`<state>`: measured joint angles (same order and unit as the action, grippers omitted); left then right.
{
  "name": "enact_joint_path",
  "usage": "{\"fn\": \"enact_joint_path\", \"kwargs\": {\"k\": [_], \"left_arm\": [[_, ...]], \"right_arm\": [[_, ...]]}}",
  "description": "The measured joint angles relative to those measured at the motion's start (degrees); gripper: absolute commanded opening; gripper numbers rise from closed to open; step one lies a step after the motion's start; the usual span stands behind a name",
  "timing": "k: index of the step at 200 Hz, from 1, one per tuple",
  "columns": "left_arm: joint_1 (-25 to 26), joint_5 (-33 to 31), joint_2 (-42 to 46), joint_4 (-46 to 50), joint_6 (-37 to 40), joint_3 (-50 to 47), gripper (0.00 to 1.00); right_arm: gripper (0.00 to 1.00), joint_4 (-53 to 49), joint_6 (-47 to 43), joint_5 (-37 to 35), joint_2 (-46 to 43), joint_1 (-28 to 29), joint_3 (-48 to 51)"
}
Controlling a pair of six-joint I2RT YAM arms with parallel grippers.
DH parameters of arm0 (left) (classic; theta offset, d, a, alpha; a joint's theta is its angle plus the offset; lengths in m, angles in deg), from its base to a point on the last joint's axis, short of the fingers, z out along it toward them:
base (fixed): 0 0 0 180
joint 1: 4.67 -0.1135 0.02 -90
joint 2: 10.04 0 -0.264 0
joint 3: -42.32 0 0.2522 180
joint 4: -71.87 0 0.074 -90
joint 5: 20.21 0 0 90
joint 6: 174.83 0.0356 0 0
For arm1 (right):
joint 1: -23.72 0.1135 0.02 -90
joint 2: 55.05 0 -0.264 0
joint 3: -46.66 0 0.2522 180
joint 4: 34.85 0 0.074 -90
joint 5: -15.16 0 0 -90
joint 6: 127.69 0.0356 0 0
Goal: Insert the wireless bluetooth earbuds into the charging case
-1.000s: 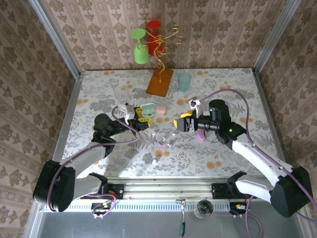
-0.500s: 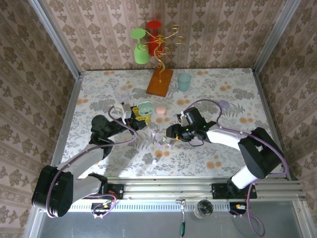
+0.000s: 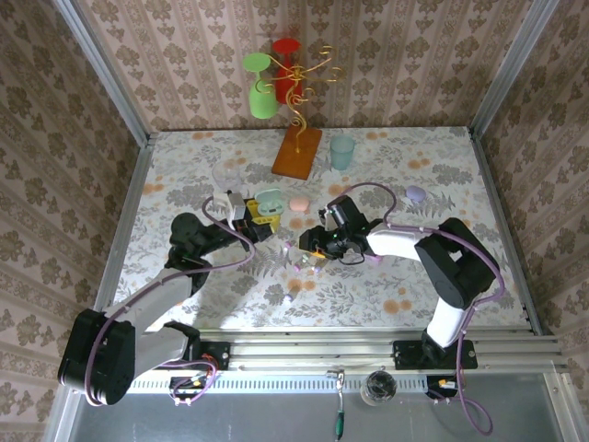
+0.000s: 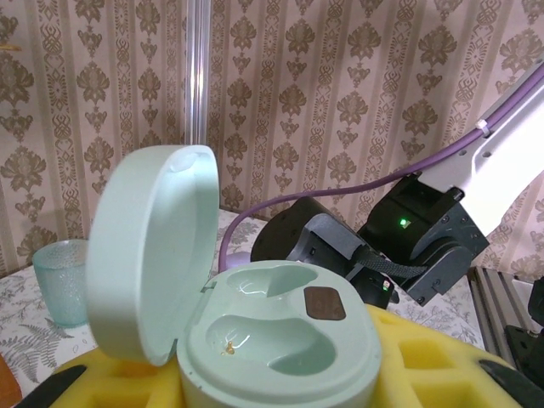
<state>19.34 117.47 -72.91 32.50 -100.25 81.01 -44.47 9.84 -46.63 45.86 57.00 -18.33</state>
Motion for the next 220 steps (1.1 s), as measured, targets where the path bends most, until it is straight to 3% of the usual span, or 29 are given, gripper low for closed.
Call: {"fn": "enact_joint_path", "kwargs": {"k": [77, 220], "left_arm": [[0.7, -0.7, 0.5, 1.3, 0.2, 0.0, 0.33], [1.5, -1.5, 0.6, 2.6, 1.1, 0.0, 0.34]], "right_arm": [[0.46, 0.0, -0.8, -0.1, 4.7, 0.0, -1.9], [0.3, 3.5, -0.8, 1.0, 4.9, 0.0, 0.3]]}}
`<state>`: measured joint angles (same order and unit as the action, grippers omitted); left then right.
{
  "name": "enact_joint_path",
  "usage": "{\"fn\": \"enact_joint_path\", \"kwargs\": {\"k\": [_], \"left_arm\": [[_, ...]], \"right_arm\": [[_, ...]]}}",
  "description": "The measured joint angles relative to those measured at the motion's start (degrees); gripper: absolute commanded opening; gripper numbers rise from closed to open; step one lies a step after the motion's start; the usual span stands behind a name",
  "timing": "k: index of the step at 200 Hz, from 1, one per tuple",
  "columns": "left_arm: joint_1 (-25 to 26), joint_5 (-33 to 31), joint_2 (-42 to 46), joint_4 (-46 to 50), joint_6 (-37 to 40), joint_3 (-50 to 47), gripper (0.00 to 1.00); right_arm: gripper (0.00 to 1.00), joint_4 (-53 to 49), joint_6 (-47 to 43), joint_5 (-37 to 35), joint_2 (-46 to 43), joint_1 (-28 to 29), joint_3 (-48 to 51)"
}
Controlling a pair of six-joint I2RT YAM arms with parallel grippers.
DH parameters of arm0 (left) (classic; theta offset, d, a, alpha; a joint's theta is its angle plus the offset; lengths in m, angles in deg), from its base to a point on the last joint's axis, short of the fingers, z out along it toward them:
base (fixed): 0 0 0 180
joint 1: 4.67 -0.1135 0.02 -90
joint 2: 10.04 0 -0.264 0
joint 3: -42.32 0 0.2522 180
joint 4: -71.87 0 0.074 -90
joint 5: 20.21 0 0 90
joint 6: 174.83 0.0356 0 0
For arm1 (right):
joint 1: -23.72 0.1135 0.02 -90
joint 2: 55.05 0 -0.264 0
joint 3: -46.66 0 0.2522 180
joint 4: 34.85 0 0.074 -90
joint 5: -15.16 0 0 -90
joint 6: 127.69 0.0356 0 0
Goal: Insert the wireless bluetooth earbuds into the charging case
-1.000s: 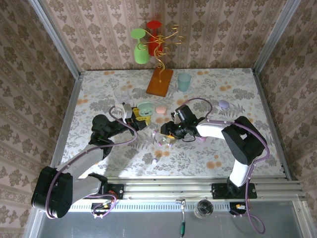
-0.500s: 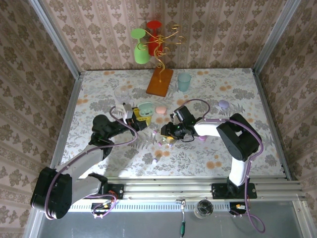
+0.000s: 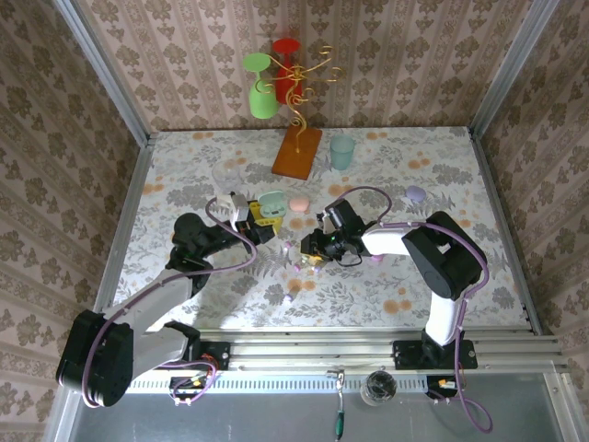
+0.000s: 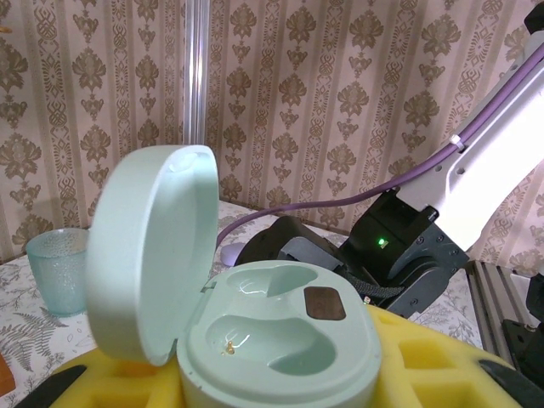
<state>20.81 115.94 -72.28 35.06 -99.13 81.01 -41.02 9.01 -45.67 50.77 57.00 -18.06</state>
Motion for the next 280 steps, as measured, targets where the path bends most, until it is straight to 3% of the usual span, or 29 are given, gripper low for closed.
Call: {"fn": "enact_joint_path", "kwargs": {"k": [155, 216, 280], "left_arm": [[0.0, -1.0, -0.7, 0.1, 0.4, 0.0, 0.34], [0.0, -1.5, -0.7, 0.1, 0.9, 0.0, 0.34], [3.8, -8.0, -0.7, 1.7, 8.4, -1.2, 0.35]], "right_arm": [[0.29, -0.7, -1.9, 1.8, 0.0, 0.5, 0.5], [0.24, -4.1, -3.1, 1.2, 0.4, 0.7, -1.2], [0.22, -7.8, -3.8, -0.7, -1.3, 0.7, -1.4]]}}
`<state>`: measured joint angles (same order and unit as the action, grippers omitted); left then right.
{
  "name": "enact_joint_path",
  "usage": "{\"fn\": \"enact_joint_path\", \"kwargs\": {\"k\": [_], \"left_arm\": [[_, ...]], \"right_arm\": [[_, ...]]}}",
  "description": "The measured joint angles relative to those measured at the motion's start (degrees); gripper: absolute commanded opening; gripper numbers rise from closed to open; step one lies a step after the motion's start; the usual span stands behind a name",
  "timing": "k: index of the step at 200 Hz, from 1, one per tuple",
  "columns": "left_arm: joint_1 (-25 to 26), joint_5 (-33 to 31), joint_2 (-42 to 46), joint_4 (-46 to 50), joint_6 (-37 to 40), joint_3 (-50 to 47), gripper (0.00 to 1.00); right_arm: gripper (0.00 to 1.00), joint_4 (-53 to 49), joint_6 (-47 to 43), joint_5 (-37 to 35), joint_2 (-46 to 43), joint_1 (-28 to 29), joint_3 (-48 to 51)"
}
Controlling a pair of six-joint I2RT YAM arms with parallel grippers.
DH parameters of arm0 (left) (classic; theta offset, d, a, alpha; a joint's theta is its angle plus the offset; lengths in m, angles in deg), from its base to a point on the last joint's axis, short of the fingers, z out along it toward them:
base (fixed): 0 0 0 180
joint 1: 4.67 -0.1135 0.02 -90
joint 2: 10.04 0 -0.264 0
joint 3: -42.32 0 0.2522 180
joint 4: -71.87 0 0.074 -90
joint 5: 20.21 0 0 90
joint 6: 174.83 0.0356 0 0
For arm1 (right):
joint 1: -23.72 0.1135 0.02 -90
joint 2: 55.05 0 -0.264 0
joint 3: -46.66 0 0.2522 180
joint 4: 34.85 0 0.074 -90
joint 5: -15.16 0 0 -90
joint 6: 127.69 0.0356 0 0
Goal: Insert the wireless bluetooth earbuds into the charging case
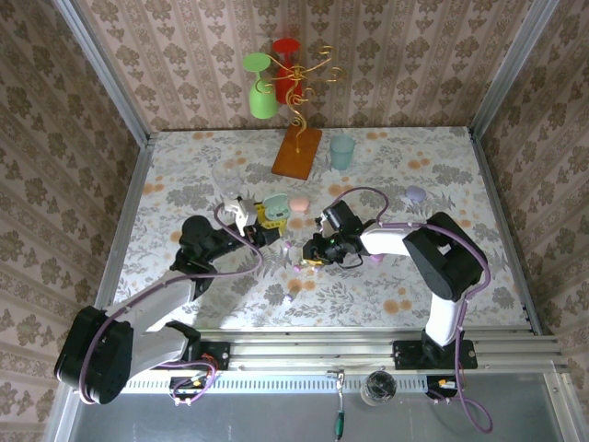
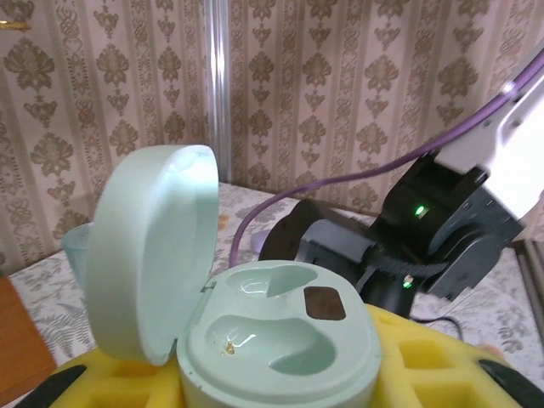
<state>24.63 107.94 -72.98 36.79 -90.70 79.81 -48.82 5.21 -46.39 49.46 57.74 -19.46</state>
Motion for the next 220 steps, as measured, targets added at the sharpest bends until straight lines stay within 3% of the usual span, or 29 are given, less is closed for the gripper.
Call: {"fn": "enact_joint_path", "kwargs": {"k": [94, 154, 220], "left_arm": [[4.4, -8.4, -6.8, 1.5, 12.2, -0.6, 0.34], [6.6, -10.0, -13.1, 1.2, 15.1, 0.0, 0.34], [10.1, -9.9, -17.3, 0.0, 16.5, 1.8, 0.33]], "right_arm": [[0.22, -13.1, -3.3, -6.1, -19.6, -2.8, -2.2], [0.22, -18.7, -4.8, -6.0, -25.8, -2.5, -7.3], [0.22, -19.5, -5.2, -6.0, -26.3, -0.7, -9.7]]}}
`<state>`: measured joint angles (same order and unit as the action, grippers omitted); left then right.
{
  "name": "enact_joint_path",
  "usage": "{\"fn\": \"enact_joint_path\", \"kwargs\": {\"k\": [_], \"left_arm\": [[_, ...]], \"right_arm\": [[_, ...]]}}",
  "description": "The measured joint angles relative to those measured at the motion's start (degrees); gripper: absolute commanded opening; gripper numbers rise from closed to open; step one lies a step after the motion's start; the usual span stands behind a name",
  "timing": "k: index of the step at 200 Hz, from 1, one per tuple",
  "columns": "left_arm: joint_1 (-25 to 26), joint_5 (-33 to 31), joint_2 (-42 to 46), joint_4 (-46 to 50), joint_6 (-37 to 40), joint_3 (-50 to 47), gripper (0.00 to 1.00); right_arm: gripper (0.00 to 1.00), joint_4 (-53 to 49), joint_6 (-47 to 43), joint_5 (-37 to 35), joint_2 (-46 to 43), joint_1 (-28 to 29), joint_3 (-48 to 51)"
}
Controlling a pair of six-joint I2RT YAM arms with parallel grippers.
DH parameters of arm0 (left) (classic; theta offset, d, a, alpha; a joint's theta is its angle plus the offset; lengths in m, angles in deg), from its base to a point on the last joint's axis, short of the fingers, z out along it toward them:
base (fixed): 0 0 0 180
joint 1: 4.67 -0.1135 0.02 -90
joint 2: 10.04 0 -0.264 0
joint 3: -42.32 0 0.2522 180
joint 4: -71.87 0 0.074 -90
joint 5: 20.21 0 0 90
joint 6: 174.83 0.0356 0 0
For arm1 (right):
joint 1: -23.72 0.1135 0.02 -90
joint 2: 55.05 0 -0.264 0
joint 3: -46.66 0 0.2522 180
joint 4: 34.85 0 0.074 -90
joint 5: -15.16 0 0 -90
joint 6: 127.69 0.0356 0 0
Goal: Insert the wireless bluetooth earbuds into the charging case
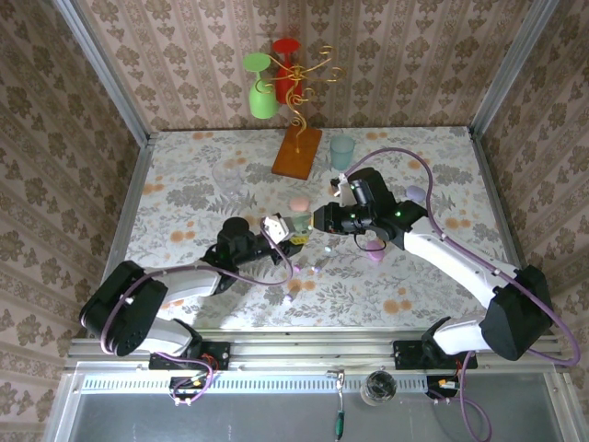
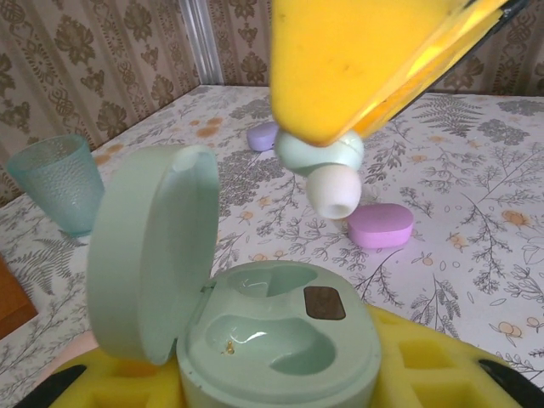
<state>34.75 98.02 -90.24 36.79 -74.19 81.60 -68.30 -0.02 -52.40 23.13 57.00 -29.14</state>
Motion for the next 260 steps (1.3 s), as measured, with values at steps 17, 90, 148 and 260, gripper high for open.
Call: {"fn": "enact_joint_path", "kwargs": {"k": [17, 90, 148, 260], "left_arm": [[0.4, 0.0, -0.3, -0.5, 0.0, 0.1, 0.33], [0.7, 0.0, -1.7, -1.2, -0.1, 1.0, 0.33], [0.8, 0.0, -2.4, -1.7, -0.5, 1.2, 0.33], [0.8, 0.4, -2.6, -1.7, -1.0, 1.6, 0.32]], "right_arm": [[0.22, 0.0, 0.0, 0.0, 0.2, 0.2, -0.3], [0.22, 0.3, 0.0, 0.2, 3.7, 1.2, -1.4], [0.22, 0.7, 0.0, 0.4, 3.9, 2.3, -1.7], [0.31, 2.5, 0.2, 0.3, 5.2, 3.0, -1.8]]}}
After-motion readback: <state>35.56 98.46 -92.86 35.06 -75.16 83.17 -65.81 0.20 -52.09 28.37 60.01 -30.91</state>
